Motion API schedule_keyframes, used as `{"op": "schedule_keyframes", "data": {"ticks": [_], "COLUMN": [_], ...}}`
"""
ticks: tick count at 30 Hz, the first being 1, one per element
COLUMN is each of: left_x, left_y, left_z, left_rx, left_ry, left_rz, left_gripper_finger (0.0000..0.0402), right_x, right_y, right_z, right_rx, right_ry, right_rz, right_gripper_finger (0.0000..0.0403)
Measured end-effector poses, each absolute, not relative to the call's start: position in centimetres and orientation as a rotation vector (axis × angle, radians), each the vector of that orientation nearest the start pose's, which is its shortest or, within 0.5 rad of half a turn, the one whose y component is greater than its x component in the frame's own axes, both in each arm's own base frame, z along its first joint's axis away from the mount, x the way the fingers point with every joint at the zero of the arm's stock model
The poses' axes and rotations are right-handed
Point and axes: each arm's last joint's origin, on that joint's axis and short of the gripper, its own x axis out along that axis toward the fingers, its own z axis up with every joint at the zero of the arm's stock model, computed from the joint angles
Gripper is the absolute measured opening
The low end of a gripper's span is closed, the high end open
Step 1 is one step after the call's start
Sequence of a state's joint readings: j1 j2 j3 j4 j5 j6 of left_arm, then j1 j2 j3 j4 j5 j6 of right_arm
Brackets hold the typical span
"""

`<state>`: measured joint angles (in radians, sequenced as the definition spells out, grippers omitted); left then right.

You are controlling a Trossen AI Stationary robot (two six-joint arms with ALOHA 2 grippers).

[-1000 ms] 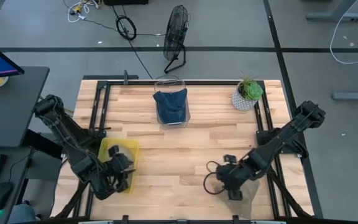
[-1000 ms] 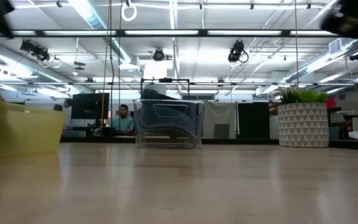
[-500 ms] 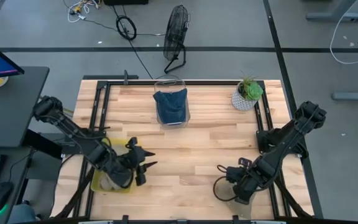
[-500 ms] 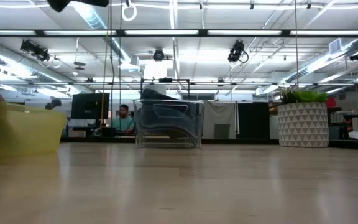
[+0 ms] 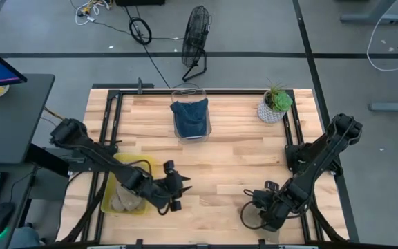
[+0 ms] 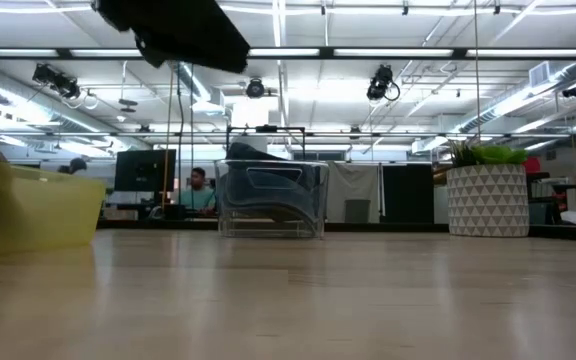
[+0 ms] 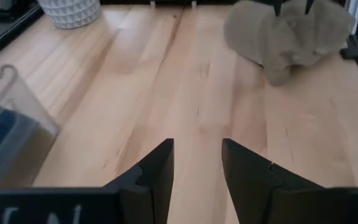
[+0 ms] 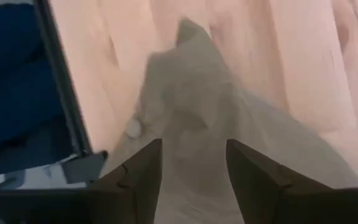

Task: Pick & Place hat
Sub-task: Put the brown cap into the yellow bin

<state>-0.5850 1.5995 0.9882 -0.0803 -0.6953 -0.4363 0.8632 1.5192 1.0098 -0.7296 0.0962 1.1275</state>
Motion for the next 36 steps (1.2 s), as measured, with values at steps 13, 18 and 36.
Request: {"op": "schedule_keyframes", "data": {"ticks": [13, 18, 36], "left_x": [30.5, 30.6, 30.8], "left_y": [-15.7, -15.5, -15.6], "left_z": [20.5, 20.6, 20.9], "left_rx": [-0.028, -0.032, -0.137], "left_ry": [0.54, 0.539, 0.496], "left_rz": [0.197, 0.195, 0.209], "left_gripper_finger": [0.0141, 0.014, 0.014], "right_x": [18.1, 18.3, 19.3], "right_y": [21.0, 21.3, 21.1], "right_z": [19.9, 18.8, 18.1], "right_rx": [0.323, 0.281, 0.119], "right_ry": [1.316, 1.34, 1.289], "right_rz": [-0.076, -0.108, -0.033], "right_gripper_finger": [0.0181, 0.0181, 0.0069]}}
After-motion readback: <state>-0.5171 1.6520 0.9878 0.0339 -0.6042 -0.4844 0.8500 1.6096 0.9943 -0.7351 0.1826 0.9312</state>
